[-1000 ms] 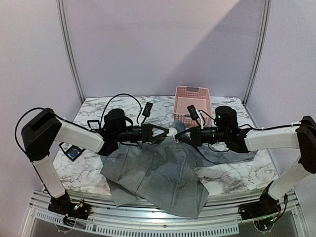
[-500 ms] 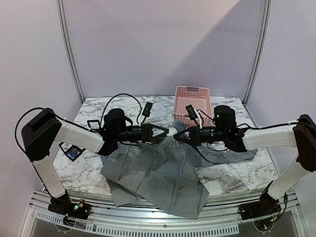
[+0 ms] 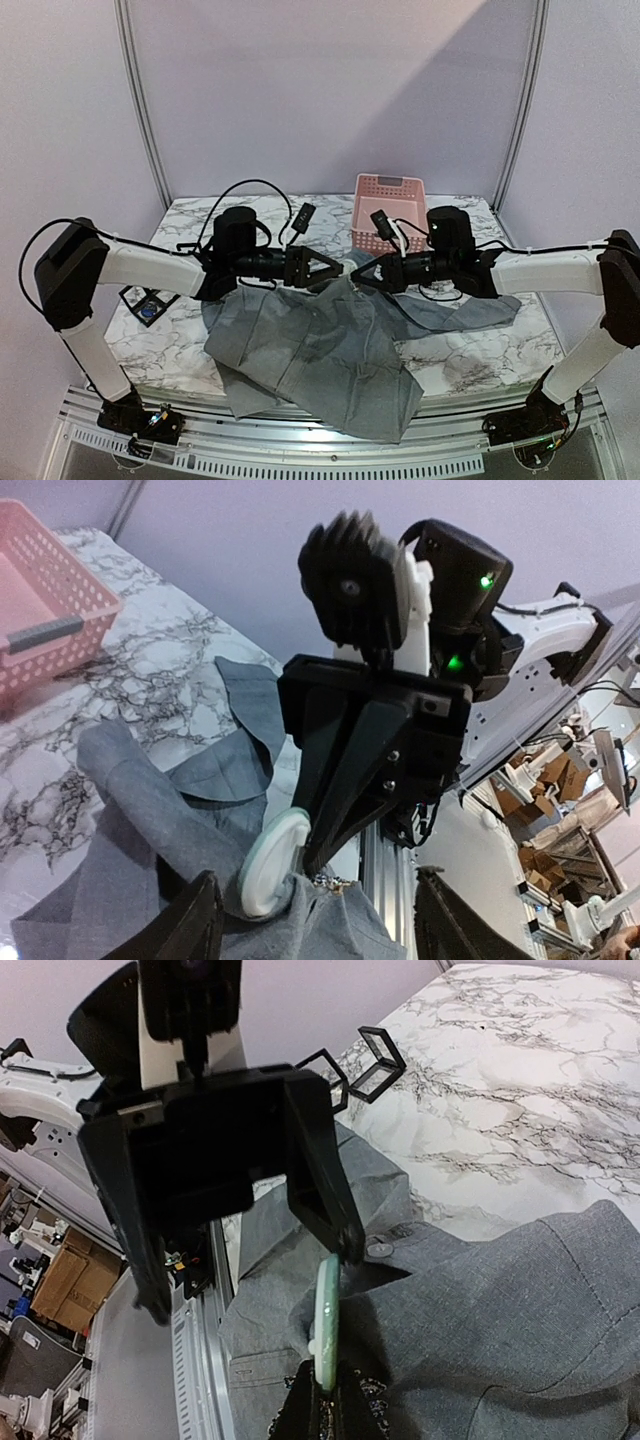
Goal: Remove the brooch from the garment
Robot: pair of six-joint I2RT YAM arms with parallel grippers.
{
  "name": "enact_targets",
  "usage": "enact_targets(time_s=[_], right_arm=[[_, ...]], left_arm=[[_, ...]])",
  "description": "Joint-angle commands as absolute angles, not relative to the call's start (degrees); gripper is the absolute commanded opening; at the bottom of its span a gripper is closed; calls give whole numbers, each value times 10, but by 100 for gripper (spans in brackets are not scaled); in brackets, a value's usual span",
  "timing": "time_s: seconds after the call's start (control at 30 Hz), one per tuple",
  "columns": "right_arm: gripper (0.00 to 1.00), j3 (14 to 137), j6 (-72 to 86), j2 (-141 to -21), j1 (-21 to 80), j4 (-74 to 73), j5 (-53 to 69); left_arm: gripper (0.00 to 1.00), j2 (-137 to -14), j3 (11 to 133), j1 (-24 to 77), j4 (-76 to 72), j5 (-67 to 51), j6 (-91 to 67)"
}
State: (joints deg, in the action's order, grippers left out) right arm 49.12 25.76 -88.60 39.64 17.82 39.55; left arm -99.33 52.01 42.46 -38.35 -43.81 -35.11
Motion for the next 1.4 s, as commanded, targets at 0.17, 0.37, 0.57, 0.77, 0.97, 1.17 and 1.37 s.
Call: enact_targets(time_s=[0.17, 0.37, 0.57, 0.77, 0.97, 1.17, 1.37], right_arm=[[0, 594, 115, -880, 391, -58, 381], [0, 641, 62, -891, 389, -155, 407], [0, 666, 35, -908, 389, -200, 436], [0, 680, 31, -930, 389, -206, 467], [0, 687, 28, -941, 389, -211, 481], [0, 688, 27, -948, 389, -212, 490], [0, 691, 26, -953, 389, -219, 497]], left_arm=[[67, -956, 643, 403, -13, -440, -86], [65, -970, 668, 403, 58, -450, -45], [60, -983, 674, 408, 64, -460, -47], [50, -1000, 684, 421, 65, -469, -53], [49, -1009, 682, 425, 33, -471, -82], [45, -1023, 680, 436, 10, -484, -102], [34, -1029, 676, 442, -29, -500, -116]])
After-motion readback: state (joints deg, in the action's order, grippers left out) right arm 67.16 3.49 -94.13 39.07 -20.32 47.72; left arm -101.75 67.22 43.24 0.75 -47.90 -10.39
